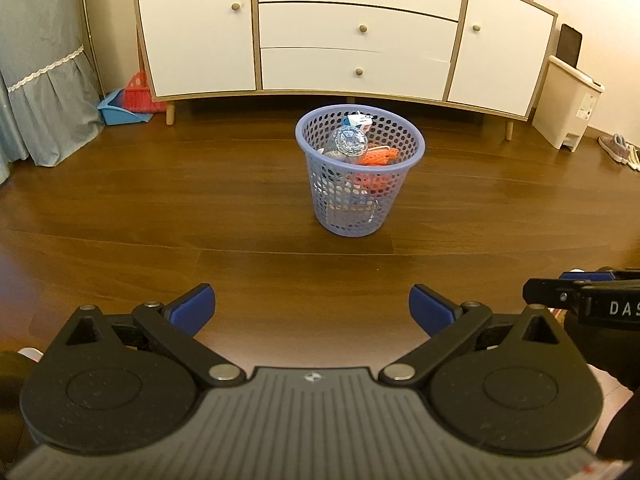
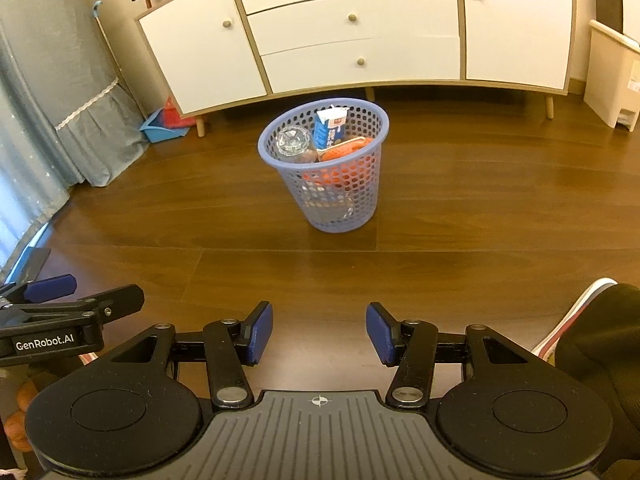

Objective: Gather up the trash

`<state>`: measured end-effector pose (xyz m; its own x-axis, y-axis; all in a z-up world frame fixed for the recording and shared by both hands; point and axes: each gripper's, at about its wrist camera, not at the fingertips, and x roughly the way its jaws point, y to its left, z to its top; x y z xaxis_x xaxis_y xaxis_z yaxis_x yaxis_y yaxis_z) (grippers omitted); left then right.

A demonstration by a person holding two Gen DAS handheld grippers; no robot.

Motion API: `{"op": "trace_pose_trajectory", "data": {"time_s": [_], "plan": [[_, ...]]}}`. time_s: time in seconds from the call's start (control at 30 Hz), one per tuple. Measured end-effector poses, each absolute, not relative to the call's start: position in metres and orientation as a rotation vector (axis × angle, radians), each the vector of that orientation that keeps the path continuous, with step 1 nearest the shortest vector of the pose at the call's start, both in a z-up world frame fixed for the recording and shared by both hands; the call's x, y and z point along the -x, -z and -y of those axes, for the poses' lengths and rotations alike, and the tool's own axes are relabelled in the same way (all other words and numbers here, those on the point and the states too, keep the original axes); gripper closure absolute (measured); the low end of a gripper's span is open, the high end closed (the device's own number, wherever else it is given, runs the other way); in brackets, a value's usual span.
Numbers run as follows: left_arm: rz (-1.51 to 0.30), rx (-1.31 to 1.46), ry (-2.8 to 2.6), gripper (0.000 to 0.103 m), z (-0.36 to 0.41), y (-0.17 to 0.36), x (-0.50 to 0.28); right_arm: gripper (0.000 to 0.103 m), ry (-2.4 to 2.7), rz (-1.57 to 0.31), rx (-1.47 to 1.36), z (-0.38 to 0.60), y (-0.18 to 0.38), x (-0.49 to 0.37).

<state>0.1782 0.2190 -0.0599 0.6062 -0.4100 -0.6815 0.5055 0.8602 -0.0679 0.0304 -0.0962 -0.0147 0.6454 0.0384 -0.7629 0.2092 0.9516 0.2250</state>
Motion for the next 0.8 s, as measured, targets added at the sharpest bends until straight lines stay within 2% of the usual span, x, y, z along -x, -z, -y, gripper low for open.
{"op": "trace_pose_trajectory", "data": {"time_s": [0.8], "plan": [[-0.780,-0.164,0.532,0.001,-0.216,0.061,-0.163,0.054,0.066,-0.881,-0.289,0.090,0.018,-0.021]]}}
